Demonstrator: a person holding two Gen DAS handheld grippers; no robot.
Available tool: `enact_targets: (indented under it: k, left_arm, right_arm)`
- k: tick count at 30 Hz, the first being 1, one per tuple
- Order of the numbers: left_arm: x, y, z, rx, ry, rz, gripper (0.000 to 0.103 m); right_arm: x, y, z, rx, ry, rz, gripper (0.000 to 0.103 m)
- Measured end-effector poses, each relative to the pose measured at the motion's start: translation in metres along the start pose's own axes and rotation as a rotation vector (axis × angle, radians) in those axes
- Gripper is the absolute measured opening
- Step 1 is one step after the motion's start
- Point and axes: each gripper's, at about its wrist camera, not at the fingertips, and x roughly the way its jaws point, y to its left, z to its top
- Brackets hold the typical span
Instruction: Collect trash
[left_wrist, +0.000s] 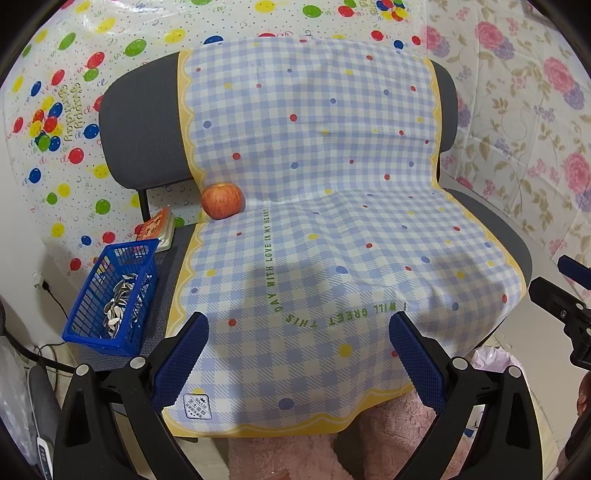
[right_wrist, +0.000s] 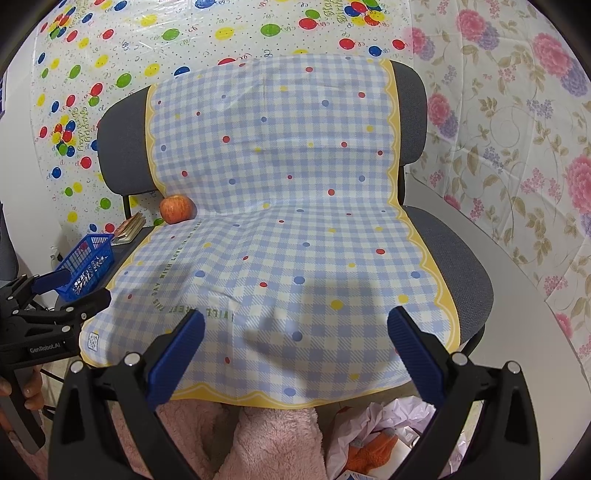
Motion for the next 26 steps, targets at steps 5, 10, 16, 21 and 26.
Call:
enact_targets:
  k: [5, 10, 16, 21, 26]
  left_arm:
    - [0.0, 0.003, 0.003, 0.0, -0.001, 0.001, 0.097]
    - [0.0, 0.004, 0.004, 0.0, -0.001, 0.004, 0.097]
    - [0.0, 0.004, 0.004, 0.017, -0.022, 0.002, 0.097]
    - [0.015, 0.004, 0.006, 0.014, 0.0, -0.047, 0.097]
    - [0.035, 0.001, 0.002, 0.002, -0.024, -0.088, 0.097]
  right_arm:
    - [0.001, -0.001, -0.001, 0.0, 0.001, 0.002, 0.097]
    - [0.002, -0.002, -0.001, 0.001, 0.002, 0.003, 0.097]
    - [0.009, -0.004, -0.004, 0.008, 0.011, 0.008, 0.097]
    - [0.025, -0.01, 0.002, 0.01, 0.015, -0.003, 0.097]
    - [0.076, -0.036, 0.016, -0.008, 0.026, -0.057, 0.097]
